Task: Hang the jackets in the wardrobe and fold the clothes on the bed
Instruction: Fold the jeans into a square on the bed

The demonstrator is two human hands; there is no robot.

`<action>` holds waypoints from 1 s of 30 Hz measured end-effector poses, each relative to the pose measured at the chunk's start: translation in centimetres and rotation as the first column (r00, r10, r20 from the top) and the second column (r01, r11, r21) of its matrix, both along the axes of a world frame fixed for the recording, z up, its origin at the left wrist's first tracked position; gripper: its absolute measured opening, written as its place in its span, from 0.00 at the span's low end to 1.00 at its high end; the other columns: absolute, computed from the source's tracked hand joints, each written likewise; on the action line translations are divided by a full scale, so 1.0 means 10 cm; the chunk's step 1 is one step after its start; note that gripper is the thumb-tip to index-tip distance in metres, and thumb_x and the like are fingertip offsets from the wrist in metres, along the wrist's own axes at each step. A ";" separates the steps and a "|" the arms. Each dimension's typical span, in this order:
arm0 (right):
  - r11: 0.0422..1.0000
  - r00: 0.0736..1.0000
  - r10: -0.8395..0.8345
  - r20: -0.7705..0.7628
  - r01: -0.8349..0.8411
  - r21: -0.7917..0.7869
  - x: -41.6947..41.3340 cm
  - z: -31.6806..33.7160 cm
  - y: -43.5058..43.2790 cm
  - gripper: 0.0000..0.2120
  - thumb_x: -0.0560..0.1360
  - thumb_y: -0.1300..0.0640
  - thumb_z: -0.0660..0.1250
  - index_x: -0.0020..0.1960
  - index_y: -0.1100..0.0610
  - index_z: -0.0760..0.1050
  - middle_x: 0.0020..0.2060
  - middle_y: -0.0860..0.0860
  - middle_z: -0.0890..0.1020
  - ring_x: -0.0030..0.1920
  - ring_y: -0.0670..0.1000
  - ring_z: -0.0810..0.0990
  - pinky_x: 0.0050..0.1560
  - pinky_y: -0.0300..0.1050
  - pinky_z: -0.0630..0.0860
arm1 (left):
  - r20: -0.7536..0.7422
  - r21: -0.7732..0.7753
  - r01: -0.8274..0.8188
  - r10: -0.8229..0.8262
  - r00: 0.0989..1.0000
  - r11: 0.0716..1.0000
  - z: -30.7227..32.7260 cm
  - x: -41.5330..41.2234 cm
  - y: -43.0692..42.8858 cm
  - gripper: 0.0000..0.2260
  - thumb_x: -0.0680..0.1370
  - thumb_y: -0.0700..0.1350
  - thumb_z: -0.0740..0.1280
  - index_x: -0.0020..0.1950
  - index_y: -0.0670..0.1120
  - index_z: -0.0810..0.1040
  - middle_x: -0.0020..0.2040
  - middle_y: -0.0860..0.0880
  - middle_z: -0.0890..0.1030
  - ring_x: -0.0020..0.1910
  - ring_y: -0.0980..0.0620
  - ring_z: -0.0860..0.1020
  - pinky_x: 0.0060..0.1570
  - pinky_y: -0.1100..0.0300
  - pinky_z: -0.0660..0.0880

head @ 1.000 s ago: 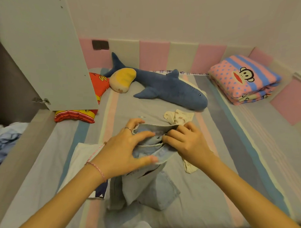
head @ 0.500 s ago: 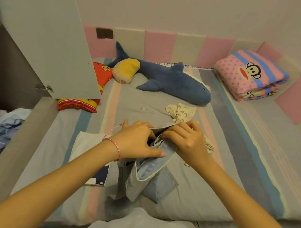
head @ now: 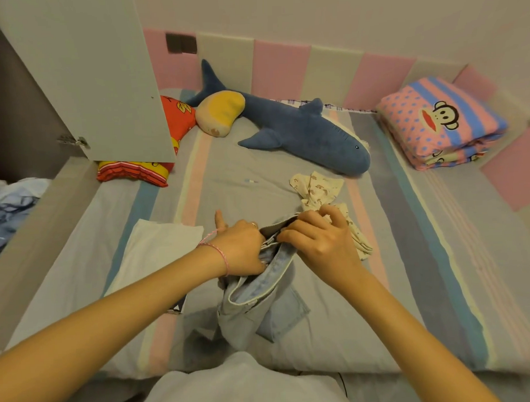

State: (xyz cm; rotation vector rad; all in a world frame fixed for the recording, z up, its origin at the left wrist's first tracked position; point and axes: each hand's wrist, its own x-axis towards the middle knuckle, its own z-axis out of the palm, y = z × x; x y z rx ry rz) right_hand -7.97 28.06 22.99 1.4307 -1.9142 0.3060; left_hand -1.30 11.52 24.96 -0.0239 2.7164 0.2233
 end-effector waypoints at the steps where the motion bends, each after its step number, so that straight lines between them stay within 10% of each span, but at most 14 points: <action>1: 0.999 1.000 -0.029 0.004 0.029 0.029 -0.02 0.03 0.04 0.04 0.74 0.60 0.70 0.42 0.53 0.81 0.39 0.47 0.82 0.47 0.50 0.79 0.54 0.48 0.66 | -0.018 -0.006 0.017 -0.017 1.000 1.000 -0.01 0.00 -0.03 0.12 0.75 0.56 0.62 0.46 0.47 0.75 0.47 0.48 0.69 0.58 0.45 0.69 0.67 0.32 0.47; 10: 0.896 0.957 -0.116 0.266 -0.014 0.444 -0.20 0.48 0.17 0.08 0.67 0.52 0.76 0.44 0.50 0.81 0.46 0.48 0.83 0.51 0.54 0.80 0.57 0.46 0.66 | -0.331 -0.099 0.098 -0.126 0.935 0.990 0.14 0.07 -0.11 0.16 0.74 0.55 0.66 0.60 0.57 0.76 0.66 0.57 0.65 0.70 0.53 0.57 0.67 0.35 0.35; 17: 0.849 0.887 -0.174 0.428 -0.085 0.521 -0.28 0.69 0.03 0.09 0.73 0.50 0.70 0.52 0.51 0.80 0.57 0.48 0.80 0.62 0.53 0.73 0.62 0.50 0.67 | -0.290 -0.296 0.215 -0.302 0.908 0.931 0.45 0.06 -0.05 0.12 0.78 0.51 0.62 0.60 0.60 0.75 0.68 0.56 0.65 0.72 0.52 0.60 0.67 0.31 0.41; 20: 0.819 0.873 -0.205 0.444 -0.096 0.566 -0.37 0.81 0.08 0.07 0.74 0.48 0.69 0.50 0.48 0.79 0.65 0.44 0.74 0.70 0.49 0.64 0.71 0.49 0.54 | -0.410 -0.003 0.041 -0.039 0.911 0.999 0.52 0.03 -0.23 0.08 0.77 0.50 0.65 0.54 0.57 0.80 0.64 0.57 0.68 0.61 0.51 0.71 0.71 0.42 0.51; 23: 0.839 0.892 -0.130 0.433 -0.134 0.528 -0.37 0.87 0.02 0.05 0.72 0.47 0.70 0.45 0.48 0.78 0.67 0.45 0.72 0.69 0.49 0.64 0.71 0.49 0.53 | -0.448 0.124 0.098 -0.033 0.894 0.987 0.58 0.03 -0.29 0.08 0.75 0.48 0.67 0.52 0.53 0.81 0.63 0.57 0.72 0.52 0.51 0.76 0.53 0.59 0.71; 30: 0.876 0.832 -0.018 0.554 -0.254 0.411 -0.30 0.88 -0.04 0.05 0.72 0.48 0.71 0.43 0.48 0.77 0.61 0.47 0.76 0.59 0.47 0.72 0.62 0.47 0.66 | -0.422 0.169 0.035 0.040 0.906 0.985 0.72 -0.01 -0.41 0.04 0.74 0.47 0.69 0.47 0.52 0.82 0.44 0.48 0.82 0.42 0.47 0.78 0.44 0.53 0.77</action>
